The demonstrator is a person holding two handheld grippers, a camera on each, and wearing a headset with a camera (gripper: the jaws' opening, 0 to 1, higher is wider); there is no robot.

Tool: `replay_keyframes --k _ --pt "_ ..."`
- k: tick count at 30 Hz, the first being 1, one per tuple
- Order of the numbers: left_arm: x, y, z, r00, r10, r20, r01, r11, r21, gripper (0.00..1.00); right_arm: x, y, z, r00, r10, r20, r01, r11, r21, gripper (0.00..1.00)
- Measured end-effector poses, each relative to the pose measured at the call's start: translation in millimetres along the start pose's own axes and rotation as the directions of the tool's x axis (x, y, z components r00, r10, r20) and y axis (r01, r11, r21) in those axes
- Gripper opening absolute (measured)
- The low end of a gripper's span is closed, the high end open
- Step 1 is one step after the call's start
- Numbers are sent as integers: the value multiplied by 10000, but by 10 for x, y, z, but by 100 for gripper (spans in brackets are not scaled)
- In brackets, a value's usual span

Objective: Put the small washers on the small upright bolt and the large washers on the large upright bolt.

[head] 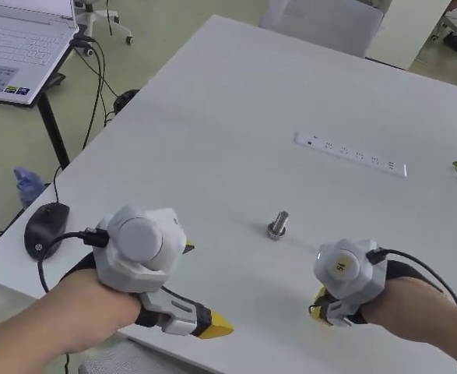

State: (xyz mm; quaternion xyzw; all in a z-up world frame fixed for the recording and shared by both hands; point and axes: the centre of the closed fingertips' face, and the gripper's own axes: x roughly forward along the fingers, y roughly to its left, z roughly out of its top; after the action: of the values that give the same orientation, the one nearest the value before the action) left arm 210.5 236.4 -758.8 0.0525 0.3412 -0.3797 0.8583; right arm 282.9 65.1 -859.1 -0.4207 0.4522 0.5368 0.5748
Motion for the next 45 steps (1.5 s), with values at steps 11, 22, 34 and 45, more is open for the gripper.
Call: replay_keyframes --k 11,22,34,45 --pt "15 43 105 9997 107 198 -114 9992 376 94 -261 -316 -484 9994 -232 -256 249 9974 672 12" --pt "15 97 -9 9996 178 -208 -168 9988 451 99 -392 -540 -504 9995 -306 1 304 9920 1223 12" --pt "20 80 -31 9994 153 -302 -141 9991 400 97 -500 -871 -257 9972 -731 177 704 9897 1247 12" --pt "-17 95 -117 9989 169 -436 -155 9994 322 94 -574 -1129 -97 9907 -1297 414 1231 9832 1346 12"
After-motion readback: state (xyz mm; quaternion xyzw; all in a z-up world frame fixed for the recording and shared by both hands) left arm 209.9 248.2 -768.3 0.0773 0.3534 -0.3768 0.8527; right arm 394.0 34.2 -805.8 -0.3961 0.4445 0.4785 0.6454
